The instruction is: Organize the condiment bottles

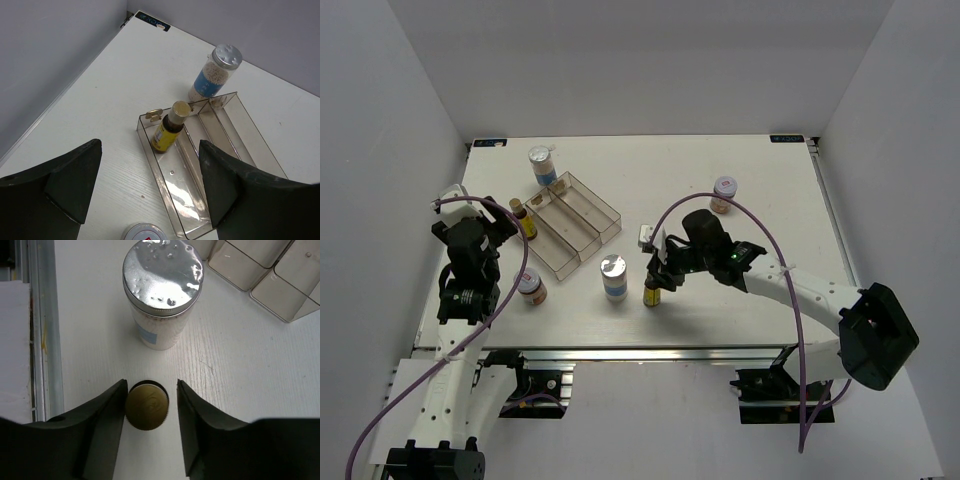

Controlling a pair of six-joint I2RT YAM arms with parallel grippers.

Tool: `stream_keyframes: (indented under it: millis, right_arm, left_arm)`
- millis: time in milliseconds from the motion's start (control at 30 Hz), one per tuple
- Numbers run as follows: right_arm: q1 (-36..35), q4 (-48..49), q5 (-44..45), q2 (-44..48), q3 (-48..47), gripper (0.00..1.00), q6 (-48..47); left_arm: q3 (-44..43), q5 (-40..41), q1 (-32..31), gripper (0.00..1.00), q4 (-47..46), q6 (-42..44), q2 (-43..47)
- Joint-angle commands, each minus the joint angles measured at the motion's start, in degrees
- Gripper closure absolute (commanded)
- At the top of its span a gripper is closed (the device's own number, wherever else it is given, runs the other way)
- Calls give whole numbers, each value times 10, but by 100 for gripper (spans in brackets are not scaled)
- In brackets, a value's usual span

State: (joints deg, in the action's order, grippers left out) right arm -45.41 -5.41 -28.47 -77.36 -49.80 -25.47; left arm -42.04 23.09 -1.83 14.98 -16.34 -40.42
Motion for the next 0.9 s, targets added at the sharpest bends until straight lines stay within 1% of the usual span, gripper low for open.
stream_keyframes:
  millis: [0, 33, 100, 233, 300, 467, 533, 567, 633, 667, 733, 767, 833, 867]
  right_arm:
    - [-3, 17, -12, 6, -11, 52, -4]
    - [-3, 13, -17, 9, -10, 58, -7]
    - [-2, 7, -19, 20, -9, 63, -16]
    - [-2, -21, 5, 41, -28, 100, -28]
    - [-2, -38, 22, 39, -53, 100, -34]
    - [-3, -107, 98, -8, -196, 100, -39]
    - [-3, -115, 137, -42, -238, 100, -29]
    - [-2, -119, 148, -54, -281, 100, -25]
    - [-2, -126, 172, -97, -326, 100, -20]
    - [-2, -127, 177, -126, -367, 100, -20]
    - [-2, -126, 175, -157, -409, 100, -18]
    - [-2, -127, 168, -188, -452, 100, -16]
    - [-2, -130, 132, -222, -498, 100, -7]
    - [-3, -131, 120, -255, -520, 100, 8]
  left_arm:
    - [-5, -7, 2, 12, 0, 5, 6]
    - [-5, -8, 2, 12, 0, 5, 4]
    - [-5, -9, 2, 12, 0, 5, 4]
    - [-4, -9, 2, 12, -1, 6, 5]
    - [-5, -12, 2, 12, -3, 5, 5]
    - [-4, -13, 2, 12, -3, 7, 4]
    - [-4, -10, 2, 12, -2, 8, 4]
    - [-4, -9, 2, 12, -1, 7, 4]
    - [-4, -6, 2, 12, -2, 9, 4]
    - [-5, -5, 2, 12, -2, 9, 4]
    - [-4, -2, 2, 12, 0, 10, 3]
    - [-4, -2, 2, 12, 0, 10, 2]
    - [-6, -1, 2, 12, 0, 12, 0]
    - [-5, -1, 2, 12, 0, 12, -1]
